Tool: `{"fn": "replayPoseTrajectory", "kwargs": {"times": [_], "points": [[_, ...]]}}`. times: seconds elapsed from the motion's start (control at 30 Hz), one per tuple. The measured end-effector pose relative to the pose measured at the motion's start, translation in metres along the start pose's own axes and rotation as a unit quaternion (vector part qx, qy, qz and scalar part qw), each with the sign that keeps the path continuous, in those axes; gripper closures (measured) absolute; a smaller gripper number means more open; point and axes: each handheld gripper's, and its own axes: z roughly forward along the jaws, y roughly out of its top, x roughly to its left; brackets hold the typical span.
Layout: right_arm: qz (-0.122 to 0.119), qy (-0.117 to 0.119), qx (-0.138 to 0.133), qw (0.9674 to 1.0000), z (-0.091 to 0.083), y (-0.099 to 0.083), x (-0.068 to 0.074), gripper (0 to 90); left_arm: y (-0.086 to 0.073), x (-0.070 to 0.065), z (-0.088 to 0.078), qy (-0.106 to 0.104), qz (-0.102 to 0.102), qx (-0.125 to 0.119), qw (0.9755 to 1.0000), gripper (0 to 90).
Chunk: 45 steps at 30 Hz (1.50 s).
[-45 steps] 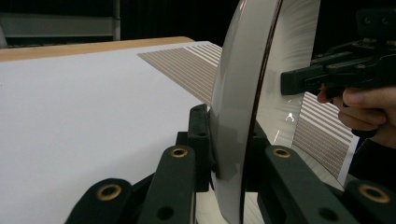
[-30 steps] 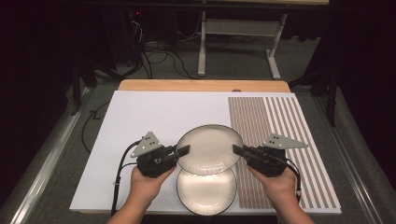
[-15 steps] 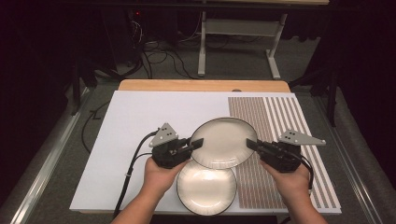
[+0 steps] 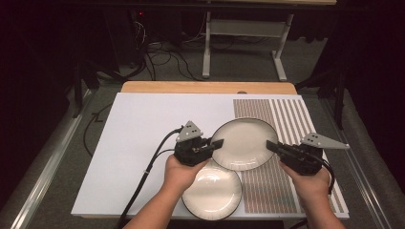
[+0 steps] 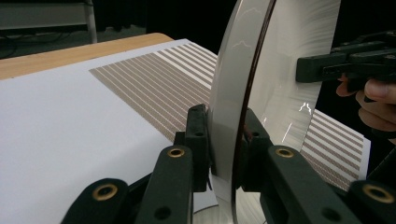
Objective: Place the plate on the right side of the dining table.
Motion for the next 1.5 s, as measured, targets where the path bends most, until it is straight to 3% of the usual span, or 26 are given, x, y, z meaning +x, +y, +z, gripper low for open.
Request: {"fn": "replayPoseTrajectory", "kwargs": {"times": [0.63, 0.8, 0.97, 1.13, 1.5], "points": [[0.019, -0.053, -0.004, 0.9984, -0.033, -0.006, -0.045, 84.6, 0.026, -0.018, 0.065, -0.015, 0.003, 0.041, 0.9990, 76.8], [0.027, -0.070, -0.001, 0.9972, -0.037, -0.013, -0.056, 84.6, 0.025, -0.019, 0.086, -0.019, -0.004, 0.058, 0.9981, 75.9], [0.038, -0.084, -0.003, 0.9958, -0.042, -0.023, -0.068, 84.5, 0.024, -0.027, 0.105, -0.015, 0.005, 0.064, 0.9978, 75.5], [0.055, -0.092, -0.002, 0.9942, -0.045, -0.037, -0.085, 84.3, 0.022, -0.029, 0.124, -0.017, 0.001, 0.082, 0.9965, 75.2], [0.074, -0.108, 0.018, 0.9912, -0.044, -0.051, -0.105, 84.2, 0.011, -0.028, 0.158, -0.019, -0.021, 0.107, 0.9938, 74.2]]}}
